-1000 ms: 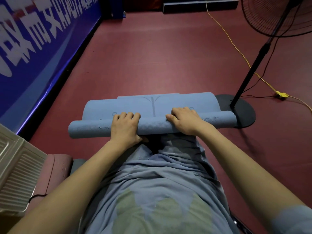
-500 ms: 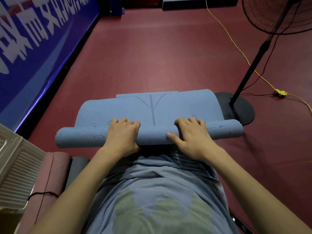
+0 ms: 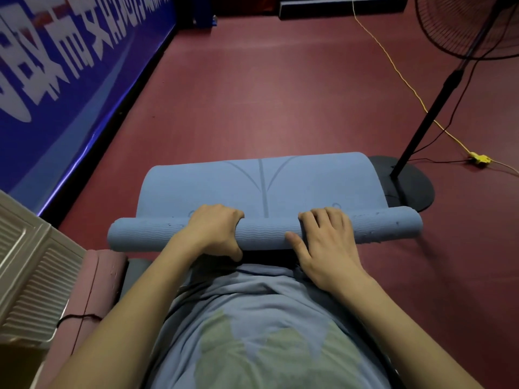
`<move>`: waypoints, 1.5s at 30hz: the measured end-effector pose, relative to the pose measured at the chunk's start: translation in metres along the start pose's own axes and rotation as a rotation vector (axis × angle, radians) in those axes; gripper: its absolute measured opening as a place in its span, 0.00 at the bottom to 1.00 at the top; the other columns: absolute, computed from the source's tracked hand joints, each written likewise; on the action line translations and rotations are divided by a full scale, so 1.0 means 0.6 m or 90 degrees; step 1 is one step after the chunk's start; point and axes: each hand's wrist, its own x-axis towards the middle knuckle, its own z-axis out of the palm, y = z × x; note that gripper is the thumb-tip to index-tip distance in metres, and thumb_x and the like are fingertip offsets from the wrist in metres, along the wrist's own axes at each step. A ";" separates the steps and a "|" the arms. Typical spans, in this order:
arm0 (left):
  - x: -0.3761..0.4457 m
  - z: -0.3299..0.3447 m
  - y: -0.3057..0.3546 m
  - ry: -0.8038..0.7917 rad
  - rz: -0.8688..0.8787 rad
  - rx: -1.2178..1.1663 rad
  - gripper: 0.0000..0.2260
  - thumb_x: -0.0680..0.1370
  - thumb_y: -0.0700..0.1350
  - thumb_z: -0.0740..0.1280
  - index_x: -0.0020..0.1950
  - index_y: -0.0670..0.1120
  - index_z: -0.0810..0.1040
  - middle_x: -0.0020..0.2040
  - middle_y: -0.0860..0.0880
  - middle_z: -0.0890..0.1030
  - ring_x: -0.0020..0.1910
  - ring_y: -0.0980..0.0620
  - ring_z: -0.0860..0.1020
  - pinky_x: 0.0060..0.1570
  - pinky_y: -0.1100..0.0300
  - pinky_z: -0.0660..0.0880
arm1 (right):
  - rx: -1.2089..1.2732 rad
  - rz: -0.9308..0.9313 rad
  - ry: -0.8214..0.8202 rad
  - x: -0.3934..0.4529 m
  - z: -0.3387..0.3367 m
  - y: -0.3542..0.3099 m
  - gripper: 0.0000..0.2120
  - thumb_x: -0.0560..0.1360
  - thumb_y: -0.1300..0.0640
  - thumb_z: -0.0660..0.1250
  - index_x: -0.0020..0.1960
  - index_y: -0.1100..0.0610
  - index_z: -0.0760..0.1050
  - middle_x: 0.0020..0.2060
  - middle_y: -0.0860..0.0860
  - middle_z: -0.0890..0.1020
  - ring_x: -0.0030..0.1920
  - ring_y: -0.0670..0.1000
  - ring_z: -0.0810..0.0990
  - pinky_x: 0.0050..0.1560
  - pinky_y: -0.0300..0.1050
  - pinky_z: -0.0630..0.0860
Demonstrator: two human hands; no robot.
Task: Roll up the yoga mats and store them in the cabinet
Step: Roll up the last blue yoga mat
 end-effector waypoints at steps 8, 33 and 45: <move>-0.001 0.024 0.010 0.075 -0.033 0.039 0.26 0.63 0.61 0.73 0.56 0.52 0.73 0.53 0.52 0.78 0.55 0.47 0.73 0.48 0.52 0.67 | 0.003 -0.013 -0.059 0.029 0.009 0.012 0.26 0.79 0.35 0.44 0.57 0.52 0.70 0.51 0.49 0.72 0.57 0.56 0.69 0.67 0.57 0.61; 0.028 0.084 0.011 0.381 -0.016 0.116 0.27 0.59 0.52 0.75 0.53 0.43 0.75 0.44 0.46 0.77 0.43 0.41 0.75 0.45 0.49 0.68 | 0.038 -0.038 -0.184 0.133 -0.003 0.029 0.22 0.83 0.38 0.46 0.60 0.52 0.70 0.55 0.53 0.72 0.59 0.57 0.68 0.59 0.54 0.66; 0.082 -0.020 -0.021 0.064 0.000 0.039 0.30 0.61 0.63 0.77 0.57 0.51 0.74 0.50 0.50 0.82 0.50 0.44 0.80 0.41 0.54 0.74 | 0.062 -0.009 -0.135 0.186 0.000 0.020 0.23 0.84 0.40 0.47 0.37 0.52 0.65 0.47 0.56 0.82 0.50 0.61 0.78 0.45 0.52 0.65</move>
